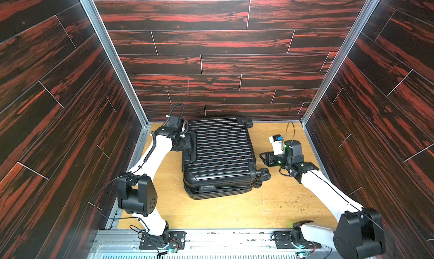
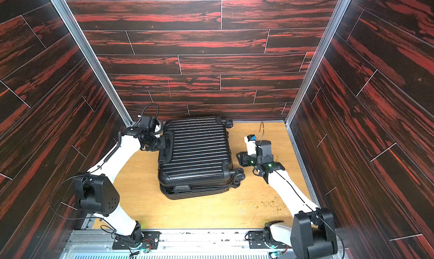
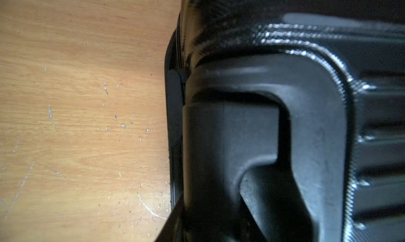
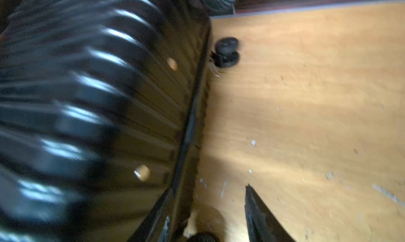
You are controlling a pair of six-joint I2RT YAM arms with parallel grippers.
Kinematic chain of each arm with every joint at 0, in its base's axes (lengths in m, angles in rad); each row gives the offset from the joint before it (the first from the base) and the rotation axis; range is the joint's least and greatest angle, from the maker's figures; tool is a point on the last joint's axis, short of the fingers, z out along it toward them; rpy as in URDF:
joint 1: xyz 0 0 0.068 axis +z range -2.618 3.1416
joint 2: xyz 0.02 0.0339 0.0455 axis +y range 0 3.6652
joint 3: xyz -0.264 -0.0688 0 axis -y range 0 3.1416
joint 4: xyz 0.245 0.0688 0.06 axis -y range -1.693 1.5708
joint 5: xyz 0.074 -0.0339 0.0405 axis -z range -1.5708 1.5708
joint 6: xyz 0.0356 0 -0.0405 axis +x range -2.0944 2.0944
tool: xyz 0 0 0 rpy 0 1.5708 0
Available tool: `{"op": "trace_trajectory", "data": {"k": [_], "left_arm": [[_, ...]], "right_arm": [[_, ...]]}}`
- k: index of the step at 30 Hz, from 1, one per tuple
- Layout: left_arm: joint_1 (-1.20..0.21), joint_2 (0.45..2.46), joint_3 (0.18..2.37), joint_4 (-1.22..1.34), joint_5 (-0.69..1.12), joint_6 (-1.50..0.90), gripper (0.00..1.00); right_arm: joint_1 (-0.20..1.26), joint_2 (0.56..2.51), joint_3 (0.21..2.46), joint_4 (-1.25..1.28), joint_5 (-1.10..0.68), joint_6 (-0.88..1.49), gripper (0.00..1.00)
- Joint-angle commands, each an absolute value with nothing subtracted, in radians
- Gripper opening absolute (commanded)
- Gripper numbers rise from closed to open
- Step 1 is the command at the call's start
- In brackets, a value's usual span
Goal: Close the suitcase zippers
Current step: Adjust the suitcase at the center of the board.
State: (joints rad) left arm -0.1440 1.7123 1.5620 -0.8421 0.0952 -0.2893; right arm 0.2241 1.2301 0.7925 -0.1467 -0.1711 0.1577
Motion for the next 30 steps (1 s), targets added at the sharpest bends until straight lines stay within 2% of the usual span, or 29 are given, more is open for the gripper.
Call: {"op": "trace_trajectory", "data": {"k": [1,9,12,21,30], "left_arm": [[-0.095,1.746,1.694,-0.878,0.097,-0.267,0.14],[-0.035,1.884,1.934,-1.033,0.106,-0.185,0.14],[-0.013,1.925,2.0,-1.057,0.117,-0.168,0.14],[0.005,2.023,2.147,-1.135,0.182,-0.149,0.14],[0.006,2.021,2.148,-1.141,0.198,-0.146,0.14]], "right_arm": [[0.211,1.188,0.737,-0.123,-0.234,0.174,0.54],[0.211,1.188,0.632,-0.037,-0.305,0.209,0.54],[0.215,1.191,0.577,0.032,-0.387,0.246,0.52],[0.282,1.176,0.325,0.499,-0.503,0.275,0.44],[0.307,1.322,0.189,0.921,-0.591,0.223,0.4]]}}
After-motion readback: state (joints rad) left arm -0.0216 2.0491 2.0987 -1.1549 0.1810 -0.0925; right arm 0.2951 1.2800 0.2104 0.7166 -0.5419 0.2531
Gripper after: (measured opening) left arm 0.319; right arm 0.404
